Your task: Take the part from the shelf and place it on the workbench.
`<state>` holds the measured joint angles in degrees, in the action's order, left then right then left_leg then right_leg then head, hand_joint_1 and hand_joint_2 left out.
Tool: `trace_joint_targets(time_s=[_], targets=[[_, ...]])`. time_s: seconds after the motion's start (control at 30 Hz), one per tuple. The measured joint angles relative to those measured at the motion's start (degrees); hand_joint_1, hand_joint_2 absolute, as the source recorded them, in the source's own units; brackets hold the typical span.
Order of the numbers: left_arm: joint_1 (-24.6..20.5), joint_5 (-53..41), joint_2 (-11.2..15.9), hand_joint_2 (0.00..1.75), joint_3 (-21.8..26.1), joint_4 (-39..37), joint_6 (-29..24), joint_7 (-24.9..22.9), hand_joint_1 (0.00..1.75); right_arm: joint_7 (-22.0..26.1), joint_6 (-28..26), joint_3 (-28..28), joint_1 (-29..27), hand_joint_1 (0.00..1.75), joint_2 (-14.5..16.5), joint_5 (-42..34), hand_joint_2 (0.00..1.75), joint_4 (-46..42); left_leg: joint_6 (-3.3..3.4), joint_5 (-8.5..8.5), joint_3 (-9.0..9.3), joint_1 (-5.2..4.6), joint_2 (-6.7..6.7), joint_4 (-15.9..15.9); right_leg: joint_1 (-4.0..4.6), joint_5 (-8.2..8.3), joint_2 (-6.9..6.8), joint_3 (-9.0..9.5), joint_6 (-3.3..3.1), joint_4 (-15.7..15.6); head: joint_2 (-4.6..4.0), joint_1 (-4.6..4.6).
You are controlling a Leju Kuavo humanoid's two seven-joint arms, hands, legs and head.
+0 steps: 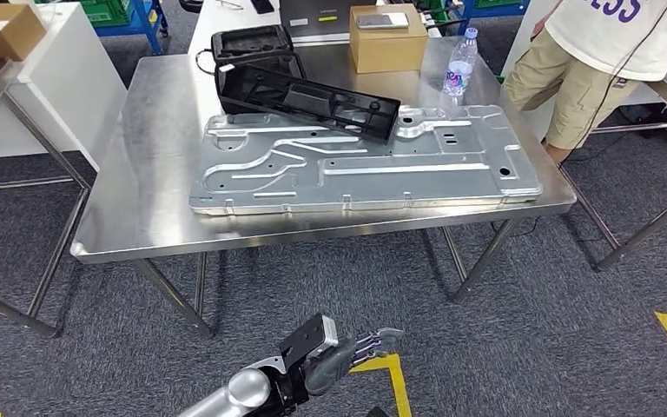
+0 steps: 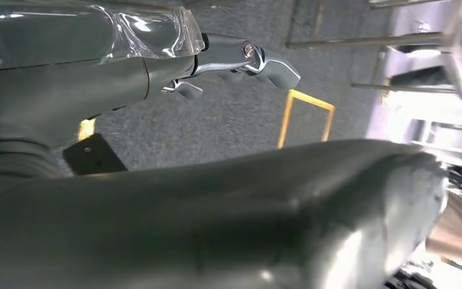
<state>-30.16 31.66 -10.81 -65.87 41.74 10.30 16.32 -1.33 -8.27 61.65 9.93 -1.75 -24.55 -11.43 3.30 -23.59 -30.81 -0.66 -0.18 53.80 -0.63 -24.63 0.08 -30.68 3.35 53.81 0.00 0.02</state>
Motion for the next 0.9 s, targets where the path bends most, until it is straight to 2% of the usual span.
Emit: trace_joint_targets(time_s=[0.07, 0.1, 0.13, 0.2, 0.23, 0.27, 0.3, 0.33, 0.4, 0.43, 0.47, 0.53, 0.6, 0.63, 0.67, 0.73, 0.77, 0.8, 0.83, 0.9], targets=[[0.44, -0.44, -0.27, 0.0, 0.02, -1.13, -0.31, 0.29, 0.0, -0.01, 0.0, -0.14, -0.05, 0.0, -0.04, -0.01, 0.0, 0.0, -0.45, -0.32, -0.48, 0.16, 0.04, 0.51, -0.04, 0.22, -0.01, -0.3, -0.68, 0.0, 0.0, -0.02], [0.6, -0.73, -0.4, 0.0, 0.03, -1.67, -0.58, 0.5, 0.0, 0.0, -0.01, -0.19, -0.03, 0.0, -0.07, -0.01, 0.0, 0.0, -0.7, -1.26, -1.1, 0.26, 0.04, 1.85, -0.07, 0.36, -0.02, -0.34, -1.06, -0.07, 0.0, -0.05], [0.72, -1.09, -0.54, 0.0, 0.04, -2.23, -0.94, 0.71, 0.0, 0.01, -0.01, -0.21, 0.02, 0.0, -0.08, -0.01, 0.0, 0.0, -0.96, -2.84, -2.28, 0.36, 0.04, 4.49, -0.1, 0.49, -0.05, -0.38, -1.4, -0.16, 0.0, -0.09], [1.01, -2.34, -0.83, 0.0, 0.05, -3.49, -2.15, 1.14, 0.0, 0.01, 0.0, -0.25, 0.08, 0.0, -0.07, 0.02, 0.0, 0.0, -1.38, -6.77, -5.94, 0.49, 0.04, 12.69, -0.05, 0.6, -0.08, -0.54, -1.78, -0.15, -0.01, -0.18], [1.29, -3.23, -0.98, 0.0, 0.05, -4.17, -2.97, 1.36, 0.0, 0.01, 0.01, -0.25, 0.06, 0.0, -0.07, 0.04, 0.0, 0.0, -1.5, -8.03, -7.63, 0.53, 0.04, 16.38, -0.02, 0.63, -0.08, -0.61, -1.85, -0.14, -0.01, -0.19], [1.6, -4.24, -1.14, 0.0, 0.04, -4.85, -3.88, 1.58, 0.0, 0.0, 0.01, -0.25, 0.03, 0.0, -0.08, 0.07, 0.0, 0.0, -1.54, -8.33, -8.52, 0.55, 0.04, 18.29, 0.0, 0.65, -0.07, -0.66, -1.88, -0.13, -0.01, -0.2], [1.89, -5.33, -1.31, 0.0, 0.03, -5.52, -4.86, 1.75, 0.0, -0.01, 0.01, -0.25, 0.0, 0.0, -0.09, 0.11, 0.0, 0.0, -1.51, -7.56, -8.3, 0.57, 0.04, 17.86, 0.01, 0.66, -0.05, -0.66, -1.89, -0.13, -0.01, -0.21], [2.09, -6.41, -1.55, 0.0, 0.02, -6.18, -5.79, 1.84, 0.0, -0.02, 0.01, -0.26, -0.01, 0.0, -0.09, 0.2, 0.0, 0.0, -1.4, -5.87, -6.93, 0.58, 0.05, 15.01, 0.01, 0.66, -0.03, -0.62, -1.88, -0.12, -0.01, -0.22], [2.24, -8.35, -2.07, 0.0, -0.01, -7.42, -7.47, 1.86, 0.0, -0.03, 0.01, -0.26, 0.05, 0.0, -0.08, 0.4, 0.0, 0.0, -0.99, -2.09, -2.75, 0.48, 0.04, 6.31, 0.13, 0.65, 0.0, -0.58, -1.76, -0.07, 0.0, -0.22], [2.26, -9.12, -2.33, 0.0, -0.02, -8.07, -8.16, 1.84, 0.0, -0.02, 0.01, -0.26, 0.11, 0.0, -0.08, 0.48, 0.0, 0.0, -0.78, -0.98, -1.25, 0.4, 0.02, 2.98, 0.24, 0.67, 0.0, -0.66, -1.61, -0.02, 0.0, -0.2], [2.33, -9.72, -2.53, 0.0, -0.03, -8.74, -8.76, 1.81, 0.0, -0.02, 0.01, -0.27, 0.17, 0.0, -0.08, 0.52, 0.0, 0.0, -0.62, -0.54, -0.5, 0.32, -0.02, 1.14, 0.33, 0.7, 0.0, -0.79, -1.41, 0.02, 0.0, -0.18], [2.57, -10.45, -2.74, 0.0, -0.03, -10.2, -9.68, 1.78, 0.0, -0.01, 0.01, -0.29, 0.25, 0.0, -0.08, 0.58, 0.0, 0.0, -0.28, -0.45, -0.42, 0.22, -0.09, 0.4, 0.36, 0.85, -0.01, -1.01, -0.85, 0.01, 0.0, -0.13], [2.74, -10.81, -2.83, 0.0, 0.02, -11.53, -10.42, 1.78, 0.0, -0.01, 0.01, -0.31, 0.26, 0.0, -0.09, 0.69, 0.0, 0.0, 0.27, -0.1, -0.28, 0.34, -0.11, 0.09, 0.19, 0.08, -0.01, -1.42, -0.28, 0.92, 0.0, -0.1], [2.77, -10.99, -2.86, 0.0, 0.05, -12.12, -10.82, 1.79, 0.0, -0.01, 0.01, -0.31, 0.27, 0.0, -0.1, 0.78, 0.0, 0.0, 0.59, 0.07, -0.19, 0.46, -0.1, -0.07, 0.11, -1.26, -0.01, -2.25, -0.01, 2.9, 0.0, -0.03], [2.84, -11.2, -2.9, 0.0, 0.08, -12.7, -11.23, 1.79, 0.0, -0.01, 0.01, -0.32, 0.25, 0.0, -0.1, 0.87, 0.0, 0.0, 0.8, 0.17, -0.15, 0.5, -0.08, -0.13, 0.02, -3.15, -0.02, -3.66, 0.22, 6.2, 0.0, 0.04], [3.15, -11.59, -2.9, 0.0, 0.1, -13.92, -12.05, 1.78, 0.0, -0.01, 0.01, -0.33, 0.15, 0.0, -0.09, 1.04, 0.0, 0.0, 1.01, 0.21, -0.19, 0.46, -0.05, -0.11, -0.07, -6.82, -0.03, -7.32, 0.63, 14.51, -0.01, 0.15], [3.36, -11.7, -2.89, 0.0, 0.1, -14.53, -12.42, 1.76, 0.0, -0.01, 0.01, -0.33, 0.08, 0.0, -0.09, 1.08, 0.0, 0.0, 1.01, 0.21, -0.19, 0.43, -0.05, -0.09, -0.13, -7.48, -0.03, -8.5, 0.77, 17.15, -0.01, 0.15], [3.55, -11.8, -2.88, 0.0, 0.11, -15.1, -12.83, 1.73, 0.0, -0.01, 0.01, -0.32, 0.03, 0.0, -0.08, 1.09, 0.0, 0.0, 1.01, 0.2, -0.18, 0.43, -0.08, -0.05, -0.2, -7.05, -0.03, -8.68, 0.87, 17.62, -0.01, 0.16], [3.68, -11.9, -2.87, 0.0, 0.14, -15.6, -13.28, 1.71, 0.0, -0.01, 0.01, -0.33, 0.02, 0.0, -0.09, 1.1, 0.0, 0.0, 0.98, 0.18, -0.16, 0.46, -0.14, 0.0, -0.29, -5.6, -0.03, -7.68, 0.92, 15.64, -0.01, 0.16], [3.77, -12.11, -2.86, 0.0, 0.28, -16.43, -14.4, 1.57, 0.0, -0.01, 0.01, -0.37, 0.13, 0.0, -0.09, 1.11, 0.0, 0.0, 0.75, 0.03, -0.17, 0.41, -0.25, 0.26, -0.46, -1.81, -0.03, -3.59, 0.95, 7.38, 0.0, 0.18]])
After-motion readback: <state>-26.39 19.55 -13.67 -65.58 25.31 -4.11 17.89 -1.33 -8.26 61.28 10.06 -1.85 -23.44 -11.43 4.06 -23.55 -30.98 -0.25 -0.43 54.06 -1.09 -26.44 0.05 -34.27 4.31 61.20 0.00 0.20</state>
